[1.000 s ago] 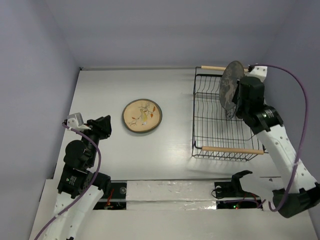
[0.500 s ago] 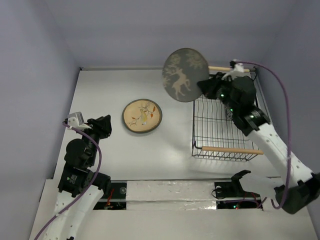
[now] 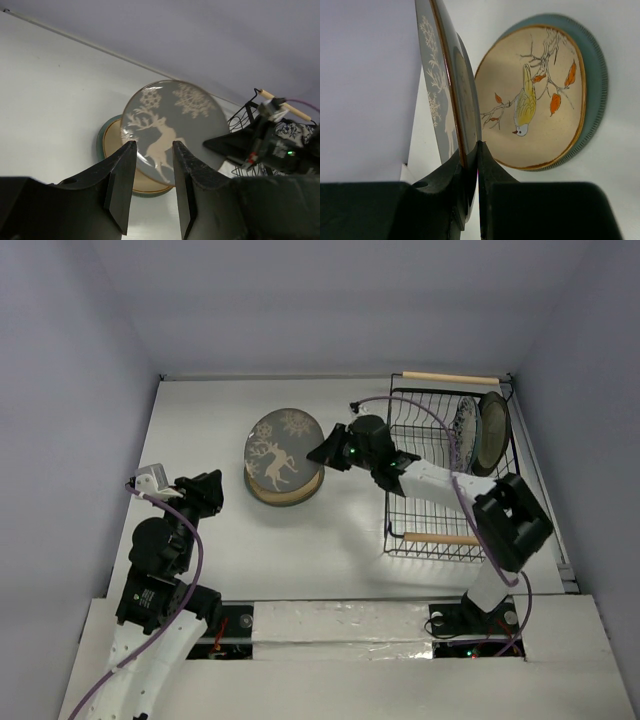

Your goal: Unload the plates from the dish rack

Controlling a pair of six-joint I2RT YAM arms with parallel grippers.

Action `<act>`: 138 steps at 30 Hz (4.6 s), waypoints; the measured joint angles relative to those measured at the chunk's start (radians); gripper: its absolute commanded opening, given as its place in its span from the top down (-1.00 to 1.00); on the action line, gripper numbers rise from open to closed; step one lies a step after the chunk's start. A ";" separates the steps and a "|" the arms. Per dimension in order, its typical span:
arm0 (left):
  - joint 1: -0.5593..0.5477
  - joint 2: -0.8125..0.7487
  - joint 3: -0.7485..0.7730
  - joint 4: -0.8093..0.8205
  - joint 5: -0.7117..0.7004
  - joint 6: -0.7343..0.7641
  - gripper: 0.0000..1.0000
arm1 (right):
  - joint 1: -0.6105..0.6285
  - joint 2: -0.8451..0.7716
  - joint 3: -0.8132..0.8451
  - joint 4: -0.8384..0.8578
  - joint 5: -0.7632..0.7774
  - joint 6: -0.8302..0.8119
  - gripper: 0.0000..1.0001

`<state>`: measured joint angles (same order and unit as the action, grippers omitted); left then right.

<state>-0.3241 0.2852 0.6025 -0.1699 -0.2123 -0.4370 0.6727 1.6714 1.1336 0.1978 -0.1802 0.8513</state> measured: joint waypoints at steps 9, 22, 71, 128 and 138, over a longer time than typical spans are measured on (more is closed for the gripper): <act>0.000 0.000 0.000 0.000 0.000 -0.002 0.38 | 0.034 0.197 0.000 0.097 -0.003 0.119 0.98; 0.001 0.000 0.000 0.000 0.000 -0.002 0.37 | 0.040 0.237 -0.032 0.226 -0.011 0.175 0.28; 0.001 -0.068 0.000 0.001 0.000 -0.002 0.36 | -0.016 -0.473 0.175 -0.495 0.722 -0.465 0.81; -0.001 -0.079 0.000 0.001 0.000 -0.002 0.36 | -0.369 -0.370 0.345 -0.949 0.996 -0.695 1.00; -0.001 -0.078 0.000 0.001 0.000 -0.002 0.36 | -0.278 -0.624 0.265 -0.819 0.746 -0.584 1.00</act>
<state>-0.3252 0.2070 0.6025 -0.1688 -0.2127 -0.4393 0.3950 1.0473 1.3987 -0.6216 0.5659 0.2668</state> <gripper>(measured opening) 0.316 0.184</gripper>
